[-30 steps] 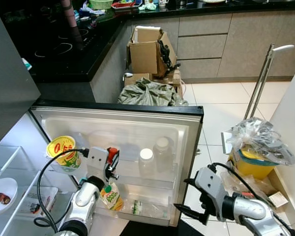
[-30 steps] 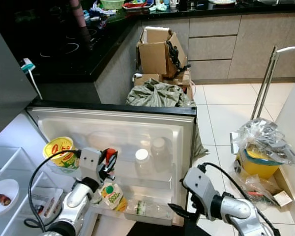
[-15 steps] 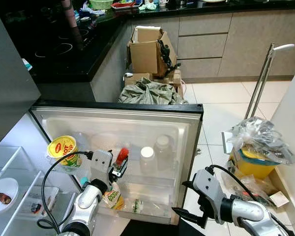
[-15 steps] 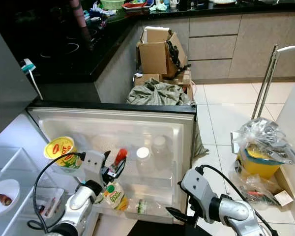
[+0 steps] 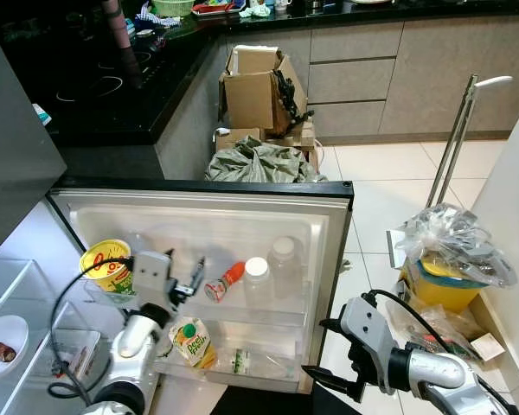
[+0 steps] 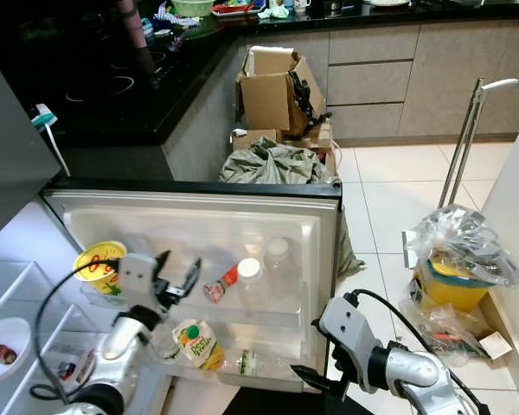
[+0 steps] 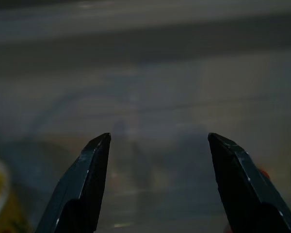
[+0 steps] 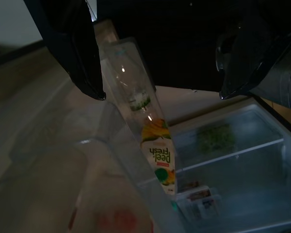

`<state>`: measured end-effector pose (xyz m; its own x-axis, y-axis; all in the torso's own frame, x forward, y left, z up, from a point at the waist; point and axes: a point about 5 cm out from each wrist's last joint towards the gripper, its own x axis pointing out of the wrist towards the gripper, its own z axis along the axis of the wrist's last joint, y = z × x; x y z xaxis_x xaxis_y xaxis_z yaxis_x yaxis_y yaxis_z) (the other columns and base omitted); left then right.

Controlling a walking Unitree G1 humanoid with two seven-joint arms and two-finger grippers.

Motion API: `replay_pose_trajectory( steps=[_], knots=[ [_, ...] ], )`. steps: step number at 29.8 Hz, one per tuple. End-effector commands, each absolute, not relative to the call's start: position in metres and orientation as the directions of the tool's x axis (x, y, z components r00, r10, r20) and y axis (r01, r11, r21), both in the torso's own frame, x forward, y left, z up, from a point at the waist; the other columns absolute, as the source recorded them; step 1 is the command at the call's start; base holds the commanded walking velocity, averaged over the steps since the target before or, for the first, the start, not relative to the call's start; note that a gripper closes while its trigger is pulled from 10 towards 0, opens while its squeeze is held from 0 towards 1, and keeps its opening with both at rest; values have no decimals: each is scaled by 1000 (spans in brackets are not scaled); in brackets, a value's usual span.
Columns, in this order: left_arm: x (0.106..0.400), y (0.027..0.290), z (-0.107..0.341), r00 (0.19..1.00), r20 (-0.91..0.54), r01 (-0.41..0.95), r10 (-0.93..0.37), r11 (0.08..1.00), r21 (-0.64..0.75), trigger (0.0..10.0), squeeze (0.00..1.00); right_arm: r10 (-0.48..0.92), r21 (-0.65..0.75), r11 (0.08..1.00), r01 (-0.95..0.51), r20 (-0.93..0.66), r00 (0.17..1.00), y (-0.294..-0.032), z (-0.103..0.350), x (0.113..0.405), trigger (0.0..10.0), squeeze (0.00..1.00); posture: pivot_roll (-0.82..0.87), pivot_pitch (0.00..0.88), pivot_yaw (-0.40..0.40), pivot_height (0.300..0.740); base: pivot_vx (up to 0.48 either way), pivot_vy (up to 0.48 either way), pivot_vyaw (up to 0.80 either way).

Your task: Restocking fridge

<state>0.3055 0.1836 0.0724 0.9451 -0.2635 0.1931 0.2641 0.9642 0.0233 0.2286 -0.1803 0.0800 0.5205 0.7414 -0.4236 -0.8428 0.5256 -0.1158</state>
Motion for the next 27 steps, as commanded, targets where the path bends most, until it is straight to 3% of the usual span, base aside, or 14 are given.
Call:
replay_pose_trajectory(
  steps=[1, 15, 27],
  knots=[
    [305, 196, 77, 948, 209, 238, -239, 971, 30, 10000, 0, 753, -111, 513, -851, -419, 508, -177, 82, 229, 10000, 0, -152, 56, 86, 740, 0, 0, 0],
    [290, 220, 80, 924, 248, 306, -290, 952, -26, 10000, 0, 760, -108, 501, -859, -419, 496, -178, 84, 231, 10000, 0, -143, 55, 76, 740, 0, 0, 0],
    [251, 268, 72, 918, 201, 373, -342, 917, -140, 10000, 0, 771, -98, 485, -869, -422, 477, -176, 84, 232, 10000, 0, -130, 55, 69, 740, 0, 0, 0]
  ],
)
